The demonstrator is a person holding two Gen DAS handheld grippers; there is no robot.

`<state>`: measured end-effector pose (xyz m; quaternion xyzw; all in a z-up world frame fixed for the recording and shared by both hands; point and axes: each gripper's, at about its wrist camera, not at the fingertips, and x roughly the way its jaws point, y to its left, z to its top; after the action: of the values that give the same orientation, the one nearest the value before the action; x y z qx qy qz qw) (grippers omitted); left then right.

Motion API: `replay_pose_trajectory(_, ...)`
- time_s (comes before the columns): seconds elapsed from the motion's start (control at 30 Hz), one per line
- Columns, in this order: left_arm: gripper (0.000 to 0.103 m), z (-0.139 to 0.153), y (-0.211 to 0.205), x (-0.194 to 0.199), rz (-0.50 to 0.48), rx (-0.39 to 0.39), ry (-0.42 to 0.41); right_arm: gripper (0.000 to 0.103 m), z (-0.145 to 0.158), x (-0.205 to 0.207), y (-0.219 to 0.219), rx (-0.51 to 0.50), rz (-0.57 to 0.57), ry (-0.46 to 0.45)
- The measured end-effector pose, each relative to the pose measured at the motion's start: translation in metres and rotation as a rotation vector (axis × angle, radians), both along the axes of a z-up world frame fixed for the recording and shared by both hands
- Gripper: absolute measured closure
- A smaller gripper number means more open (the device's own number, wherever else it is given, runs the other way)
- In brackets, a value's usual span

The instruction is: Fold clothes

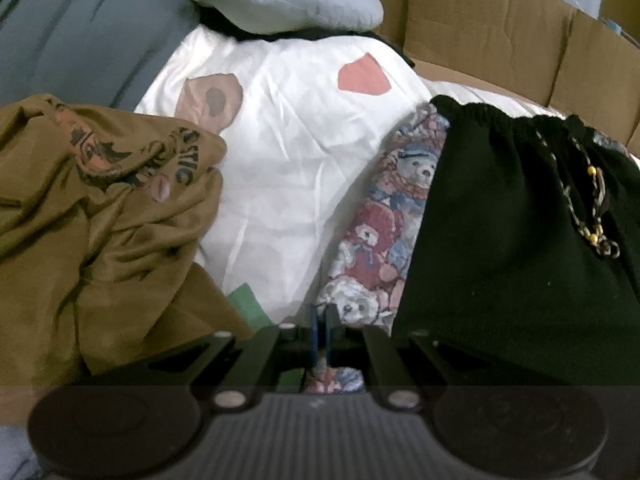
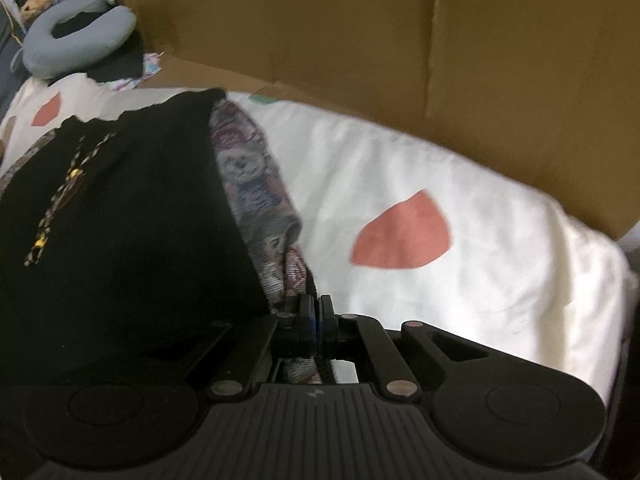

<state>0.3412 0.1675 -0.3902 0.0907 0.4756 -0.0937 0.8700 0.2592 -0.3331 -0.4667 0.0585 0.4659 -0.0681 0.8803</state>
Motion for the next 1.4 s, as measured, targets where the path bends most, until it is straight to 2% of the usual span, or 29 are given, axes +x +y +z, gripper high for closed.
replay_pose_trajectory(0.2, 0.099, -0.009, 0.002, 0.005, 0.022, 0.018, 0.027, 0.103, 0.003, 0.005, -0.009, -0.07, -0.052, 0.017)
replay_pose_trajectory(0.3, 0.099, -0.019, 0.002, 0.01, 0.032, 0.034, 0.049, 0.103, -0.01, 0.009, -0.012, -0.085, -0.079, 0.048)
replay_pose_trajectory(0.4, 0.098, -0.016, -0.001, 0.012, 0.028, 0.038, 0.063, 0.103, -0.012, 0.011, -0.019, -0.121, -0.146, 0.045)
replay_pose_trajectory(0.5, 0.094, -0.008, 0.001, 0.01, 0.034, -0.008, 0.058, 0.103, -0.001, 0.008, -0.035, -0.049, -0.188, -0.002)
replay_pose_trajectory(0.63, 0.092, 0.002, -0.002, 0.014, 0.039, -0.015, 0.015, 0.099, 0.013, 0.008, -0.038, 0.01, -0.152, -0.068)
replay_pose_trajectory(0.7, 0.086, 0.005, -0.004, 0.02, 0.048, -0.03, 0.008, 0.09, 0.013, 0.013, -0.035, 0.037, -0.133, -0.073)
replay_pose_trajectory(0.8, 0.081, 0.011, -0.01, 0.03, 0.034, -0.057, -0.008, 0.08, 0.008, 0.02, -0.027, 0.062, -0.111, -0.074)
replay_pose_trajectory(0.87, 0.076, 0.013, -0.017, 0.038, 0.02, -0.07, -0.018, 0.079, 0.005, 0.024, -0.023, 0.08, -0.112, -0.072)
replay_pose_trajectory(1.17, 0.075, -0.006, -0.048, 0.073, 0.054, -0.103, -0.017, 0.077, 0.0, 0.044, -0.023, 0.129, -0.18, -0.095)
replay_pose_trajectory(1.27, 0.075, -0.014, -0.055, 0.076, 0.047, -0.1, 0.001, 0.071, -0.002, 0.053, -0.019, 0.125, -0.167, -0.09)
replay_pose_trajectory(1.4, 0.072, -0.022, -0.06, 0.075, 0.026, -0.074, 0.023, 0.068, -0.011, 0.062, -0.012, 0.131, -0.138, -0.048)
